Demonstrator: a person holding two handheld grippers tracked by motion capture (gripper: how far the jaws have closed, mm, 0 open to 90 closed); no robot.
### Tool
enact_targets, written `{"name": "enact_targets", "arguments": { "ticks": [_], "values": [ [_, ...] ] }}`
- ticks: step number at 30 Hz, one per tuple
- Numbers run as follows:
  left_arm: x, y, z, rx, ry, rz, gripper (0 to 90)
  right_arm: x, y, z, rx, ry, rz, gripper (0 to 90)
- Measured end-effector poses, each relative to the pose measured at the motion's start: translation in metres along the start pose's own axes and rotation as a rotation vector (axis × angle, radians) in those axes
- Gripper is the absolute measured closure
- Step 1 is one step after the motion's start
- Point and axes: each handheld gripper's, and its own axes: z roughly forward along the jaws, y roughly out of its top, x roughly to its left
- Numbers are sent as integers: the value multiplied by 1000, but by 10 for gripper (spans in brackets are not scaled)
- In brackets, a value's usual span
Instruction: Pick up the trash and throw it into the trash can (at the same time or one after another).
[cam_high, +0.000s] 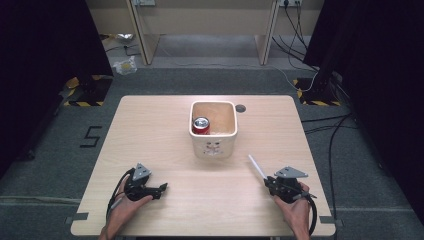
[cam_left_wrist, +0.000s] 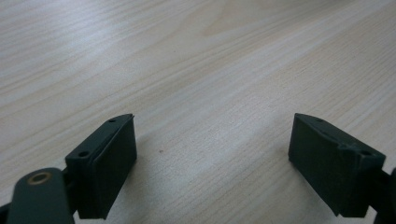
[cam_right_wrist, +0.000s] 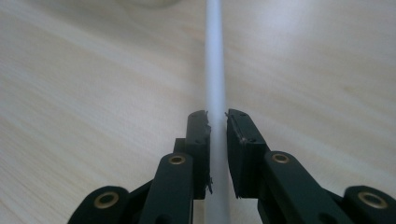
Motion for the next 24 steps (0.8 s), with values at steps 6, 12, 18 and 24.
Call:
{"name": "enact_targets", "arguments": {
  "ticks": [6, 12, 18, 24],
  "values": [
    [0, 0, 0, -1, 0, 0, 144, -1, 19, -7, -56, 3, -10, 795],
    [0, 0, 0, -2, 0, 0, 144, -5, 41, -14, -126, 17, -14, 795],
    [0, 0, 0, -2, 0, 0, 144, -13, 66, -21, -186, 6, -4, 795],
    [0, 0, 0, -3, 0, 0, 144, -17, 82, -26, -204, -2, -16, 795]
  ]
}}
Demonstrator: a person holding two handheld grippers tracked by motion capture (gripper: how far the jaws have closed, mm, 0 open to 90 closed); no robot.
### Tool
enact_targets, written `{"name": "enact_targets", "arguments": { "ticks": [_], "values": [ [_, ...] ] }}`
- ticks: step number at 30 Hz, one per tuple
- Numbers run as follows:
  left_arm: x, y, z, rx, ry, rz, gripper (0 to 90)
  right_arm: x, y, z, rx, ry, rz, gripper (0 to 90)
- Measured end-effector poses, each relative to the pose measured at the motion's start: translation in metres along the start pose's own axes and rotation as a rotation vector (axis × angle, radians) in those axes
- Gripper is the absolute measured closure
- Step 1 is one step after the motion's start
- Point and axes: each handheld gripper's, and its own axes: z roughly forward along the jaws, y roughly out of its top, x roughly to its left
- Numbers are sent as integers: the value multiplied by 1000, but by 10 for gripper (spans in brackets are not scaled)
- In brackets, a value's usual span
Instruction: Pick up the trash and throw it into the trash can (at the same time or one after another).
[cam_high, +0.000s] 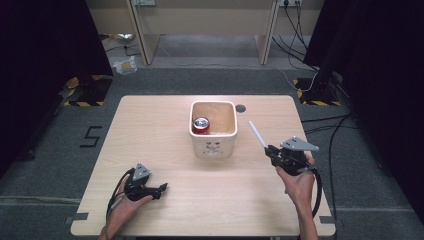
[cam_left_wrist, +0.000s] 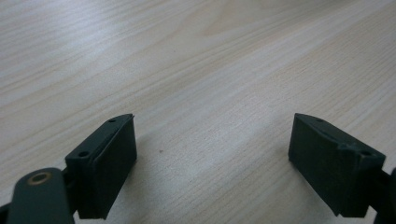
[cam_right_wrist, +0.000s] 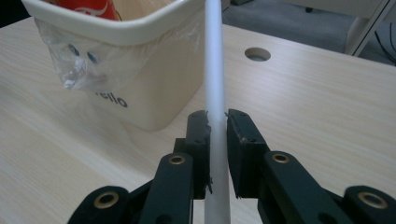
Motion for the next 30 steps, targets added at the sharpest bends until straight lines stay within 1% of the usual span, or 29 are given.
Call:
{"name": "enact_targets", "arguments": {
  "ticks": [2, 3, 7, 8, 10, 11, 14, 18, 19, 21, 23, 24, 26, 27, 29, 30],
  "values": [
    [0, 0, 0, 0, 0, 0, 144, -1, 6, 0, -8, -1, -2, 795],
    [0, 0, 0, 0, 0, 0, 144, -1, 12, 1, -10, -2, -9, 795],
    [0, 0, 0, 0, 0, 0, 144, 0, 18, 3, -18, 5, -7, 795],
    [0, 0, 0, 0, 0, 0, 144, 0, 22, 6, -21, 7, -14, 795],
    [0, 0, 0, 1, 0, 0, 144, 1, 24, 6, -22, 9, -15, 795],
    [0, 0, 0, 2, -1, 0, 144, 2, 29, 8, -30, 12, -18, 795],
    [0, 0, 0, 0, 0, 0, 144, 3, 34, 8, -34, 21, -19, 795],
    [0, 0, 0, 2, -1, 0, 144, 6, 45, 12, -48, 26, -33, 795],
    [0, 0, 0, 1, 0, 0, 144, 8, 53, 14, -55, 37, -39, 795],
    [0, 0, 0, 2, 0, 2, 144, 9, 56, 15, -57, 38, -42, 795],
    [0, 0, 0, 0, 0, 0, 144, 13, 67, 19, -67, 49, -48, 795],
    [0, 0, 0, 2, -1, 0, 144, 13, 67, 19, -67, 49, -48, 795],
    [0, 0, 0, 0, 0, -1, 144, 17, 75, 23, -73, 60, -59, 795],
    [0, 0, 0, 0, 0, 0, 144, 21, 82, 26, -78, 68, -65, 795],
    [0, 0, 0, 0, 0, -1, 144, 25, 87, 29, -81, 77, -69, 794],
    [0, 0, 0, 0, 0, -1, 144, 25, 87, 29, -81, 77, -69, 794]
  ]
}}
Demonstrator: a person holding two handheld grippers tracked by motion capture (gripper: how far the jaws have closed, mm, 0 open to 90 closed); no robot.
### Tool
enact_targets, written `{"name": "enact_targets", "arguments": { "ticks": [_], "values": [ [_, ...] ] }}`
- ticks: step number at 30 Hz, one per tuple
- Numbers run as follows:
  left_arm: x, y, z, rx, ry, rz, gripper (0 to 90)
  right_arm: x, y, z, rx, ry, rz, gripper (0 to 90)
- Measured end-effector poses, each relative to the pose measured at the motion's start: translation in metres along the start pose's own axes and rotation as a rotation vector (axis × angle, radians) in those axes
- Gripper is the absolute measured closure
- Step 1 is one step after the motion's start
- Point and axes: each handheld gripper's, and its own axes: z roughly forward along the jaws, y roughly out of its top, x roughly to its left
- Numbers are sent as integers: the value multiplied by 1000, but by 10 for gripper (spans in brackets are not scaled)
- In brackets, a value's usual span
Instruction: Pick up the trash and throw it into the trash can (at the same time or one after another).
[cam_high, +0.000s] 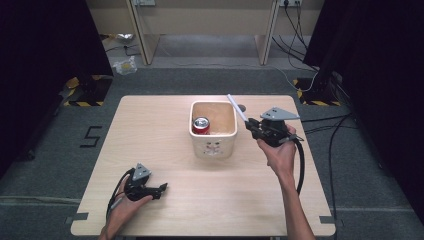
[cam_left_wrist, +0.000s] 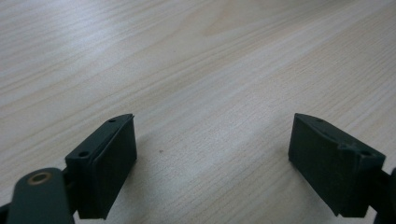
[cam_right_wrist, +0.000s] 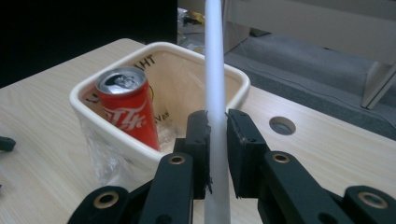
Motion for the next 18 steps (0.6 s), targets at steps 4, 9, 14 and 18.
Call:
{"name": "enact_targets", "arguments": {
  "ticks": [4, 9, 14, 18],
  "values": [
    [0, 0, 0, 0, -1, 0, 145, 6, 14, 12, -3, 26, -6, 794],
    [0, 0, 0, 0, 0, -2, 145, 11, 27, 25, -1, 44, -10, 795],
    [0, 0, 0, 0, -2, -2, 145, 14, 35, 35, 3, 55, -15, 794],
    [0, 0, 0, 0, -2, -2, 145, 16, 46, 50, 16, 70, -14, 794]
  ]
}}
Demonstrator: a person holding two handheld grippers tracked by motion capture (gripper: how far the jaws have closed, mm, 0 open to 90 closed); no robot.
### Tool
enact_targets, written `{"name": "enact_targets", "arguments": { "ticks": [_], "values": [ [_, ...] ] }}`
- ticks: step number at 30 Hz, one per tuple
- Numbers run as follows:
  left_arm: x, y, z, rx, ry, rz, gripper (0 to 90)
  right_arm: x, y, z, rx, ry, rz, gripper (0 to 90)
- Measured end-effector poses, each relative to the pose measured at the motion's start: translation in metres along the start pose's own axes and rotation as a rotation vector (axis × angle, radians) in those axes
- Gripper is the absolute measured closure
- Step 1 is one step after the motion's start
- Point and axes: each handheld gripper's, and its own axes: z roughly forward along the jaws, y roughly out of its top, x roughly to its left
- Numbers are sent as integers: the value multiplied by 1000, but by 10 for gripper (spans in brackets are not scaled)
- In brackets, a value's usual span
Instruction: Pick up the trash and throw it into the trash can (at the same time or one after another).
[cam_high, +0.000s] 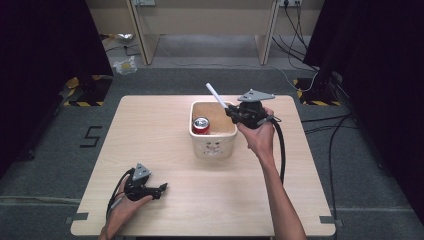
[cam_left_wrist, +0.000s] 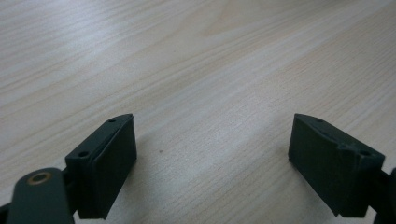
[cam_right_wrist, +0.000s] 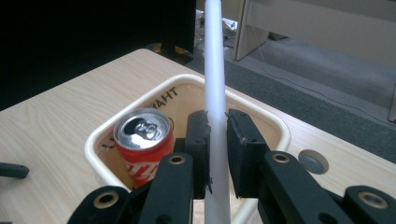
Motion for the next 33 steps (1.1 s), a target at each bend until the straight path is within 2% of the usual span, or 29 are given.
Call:
{"name": "enact_targets", "arguments": {
  "ticks": [12, 23, 33],
  "values": [
    [0, 0, 0, -1, 0, 0, 146, 1, 17, 32, 5, 29, 20, 794],
    [0, 0, 0, 3, -1, 2, 146, 1, 19, 59, 31, 42, 30, 793],
    [0, 0, 0, 5, -1, 2, 146, 1, 23, 76, 48, 50, 43, 792]
  ]
}}
